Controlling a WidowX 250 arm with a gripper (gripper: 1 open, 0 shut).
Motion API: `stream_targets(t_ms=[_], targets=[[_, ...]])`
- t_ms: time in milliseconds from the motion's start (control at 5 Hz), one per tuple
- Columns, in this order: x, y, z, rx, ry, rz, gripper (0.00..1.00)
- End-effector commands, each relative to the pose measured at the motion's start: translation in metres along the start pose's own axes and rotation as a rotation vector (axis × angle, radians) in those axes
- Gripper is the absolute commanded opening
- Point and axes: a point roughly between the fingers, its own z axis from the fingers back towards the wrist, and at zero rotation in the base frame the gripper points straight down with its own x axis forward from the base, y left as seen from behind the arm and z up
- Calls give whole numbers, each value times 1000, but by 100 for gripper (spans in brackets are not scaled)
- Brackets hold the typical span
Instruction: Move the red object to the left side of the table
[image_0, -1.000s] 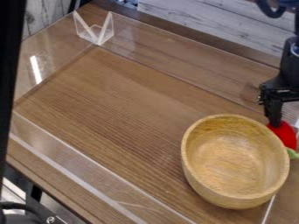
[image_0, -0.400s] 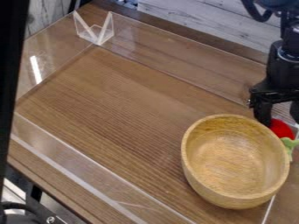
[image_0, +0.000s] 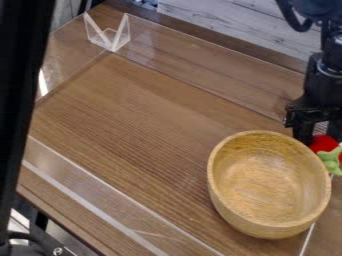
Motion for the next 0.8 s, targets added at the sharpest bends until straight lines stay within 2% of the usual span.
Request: stream_targets(t_ms=[0,400,600], targets=[[8,-10,28,-70,-16,-60,0],[10,-13,68,-128,-9,-55,0],[10,-10,95,-182,-5,-43,0]])
